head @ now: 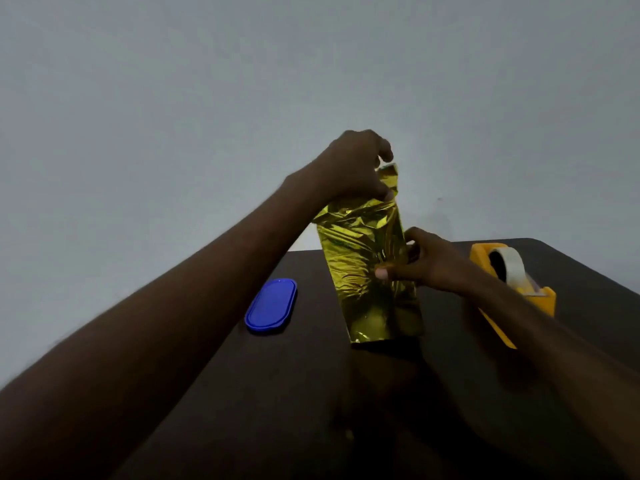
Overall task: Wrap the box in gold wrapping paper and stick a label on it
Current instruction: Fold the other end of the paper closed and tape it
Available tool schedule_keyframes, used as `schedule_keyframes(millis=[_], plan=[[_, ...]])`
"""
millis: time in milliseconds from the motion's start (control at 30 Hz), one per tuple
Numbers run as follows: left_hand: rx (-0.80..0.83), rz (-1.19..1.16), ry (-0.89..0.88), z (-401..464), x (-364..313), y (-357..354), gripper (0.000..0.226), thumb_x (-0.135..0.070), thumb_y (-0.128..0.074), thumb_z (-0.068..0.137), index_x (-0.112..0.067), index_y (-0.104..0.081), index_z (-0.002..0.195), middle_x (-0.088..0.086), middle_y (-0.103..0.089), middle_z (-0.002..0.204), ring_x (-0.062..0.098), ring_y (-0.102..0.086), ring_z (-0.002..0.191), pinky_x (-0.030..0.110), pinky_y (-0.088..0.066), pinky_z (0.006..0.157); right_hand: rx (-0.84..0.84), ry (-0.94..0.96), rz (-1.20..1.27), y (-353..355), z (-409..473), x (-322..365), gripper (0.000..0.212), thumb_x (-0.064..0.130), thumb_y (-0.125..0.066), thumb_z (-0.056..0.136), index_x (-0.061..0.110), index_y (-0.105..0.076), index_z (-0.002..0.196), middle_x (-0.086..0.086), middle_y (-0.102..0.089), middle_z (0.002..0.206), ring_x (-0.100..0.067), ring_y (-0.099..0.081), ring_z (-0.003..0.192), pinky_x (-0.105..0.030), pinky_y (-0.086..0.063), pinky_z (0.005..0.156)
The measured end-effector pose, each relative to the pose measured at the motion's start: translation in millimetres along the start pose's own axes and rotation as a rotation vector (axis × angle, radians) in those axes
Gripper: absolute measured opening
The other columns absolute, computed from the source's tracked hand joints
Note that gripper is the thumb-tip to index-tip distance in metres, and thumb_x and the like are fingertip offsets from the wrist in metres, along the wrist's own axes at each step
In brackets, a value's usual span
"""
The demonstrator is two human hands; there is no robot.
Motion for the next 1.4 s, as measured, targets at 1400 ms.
schedule_keyframes(millis=[1400], plan=[[0.241, -0.025, -0.056, -13, 14, 49, 0.02, -0.019, -0.081, 0.077, -0.026, -0.076, 0.095, -0.005, -0.075, 0.09, 0.004, -0.068, 0.084, 0.026, -0.052, 0.09, -0.012, -0.018, 0.244, 27, -8, -3, 0.082, 0.045, -0.085, 0.058, 0.023, -0.05, 0.129, -0.008, -0.07, 0.108, -0.022, -0.07, 0.098, -0.047, -0.062, 0.069]])
Point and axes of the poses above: each hand's wrist, its own z-axis towards the middle knuckle, its own y-axis out of the back of the hand, x = y × z, the point moved 5 cm from there along z, towards the middle knuckle
